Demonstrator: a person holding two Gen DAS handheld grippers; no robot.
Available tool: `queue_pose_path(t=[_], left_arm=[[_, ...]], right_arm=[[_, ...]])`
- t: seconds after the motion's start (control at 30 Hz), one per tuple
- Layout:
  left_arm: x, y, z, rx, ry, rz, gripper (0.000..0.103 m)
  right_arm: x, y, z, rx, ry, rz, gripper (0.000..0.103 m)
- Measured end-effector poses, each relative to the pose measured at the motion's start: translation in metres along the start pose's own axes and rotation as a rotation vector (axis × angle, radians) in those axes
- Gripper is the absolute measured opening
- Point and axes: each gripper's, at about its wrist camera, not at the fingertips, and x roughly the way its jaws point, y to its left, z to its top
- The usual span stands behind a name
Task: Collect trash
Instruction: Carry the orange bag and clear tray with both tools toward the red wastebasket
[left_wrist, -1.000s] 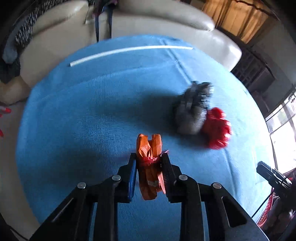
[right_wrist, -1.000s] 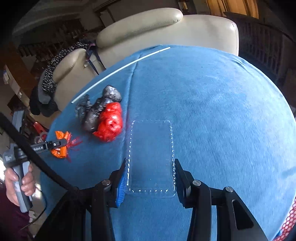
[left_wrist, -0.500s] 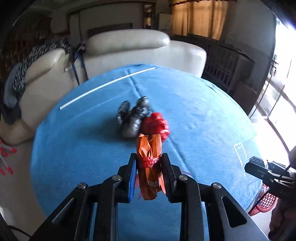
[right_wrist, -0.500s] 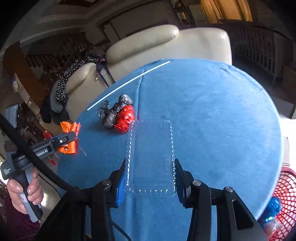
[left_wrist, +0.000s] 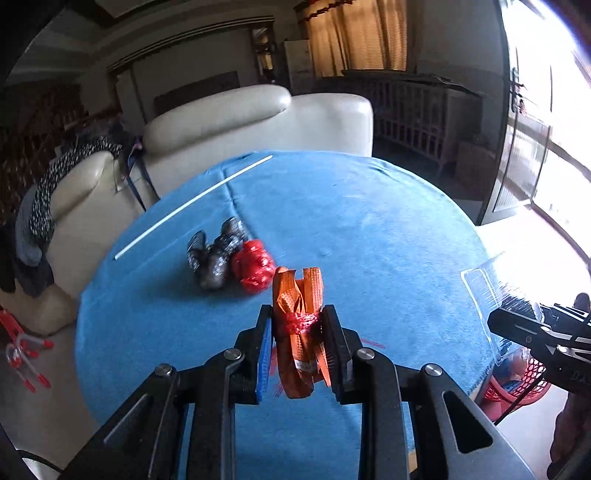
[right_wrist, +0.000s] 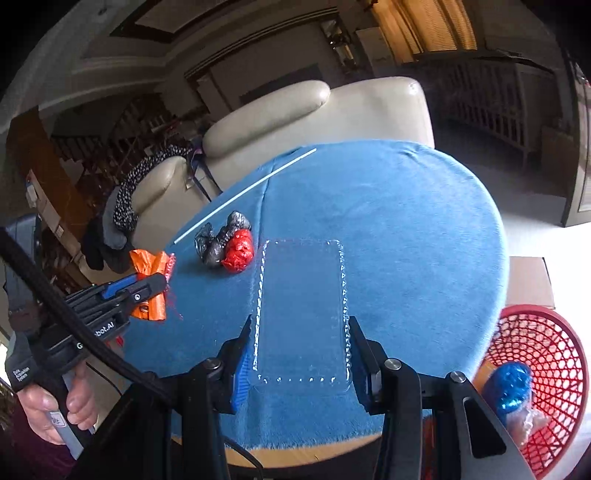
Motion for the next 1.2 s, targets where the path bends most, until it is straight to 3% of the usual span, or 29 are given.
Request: queue_pose_path(t=[0.53, 1.2], left_arm=[[-0.003, -0.068, 0.008, 0.113, -0.001, -0.002, 0.027], [0.003, -0.097, 0.005, 0.175, -0.001, -0.008, 0.027]], right_arm=[[-0.042, -0.048, -0.015, 0.085, -0.053, -0.008, 0.047], [-0.05, -0.074, -0.023, 0.145, -0.058, -0.025, 0.047]])
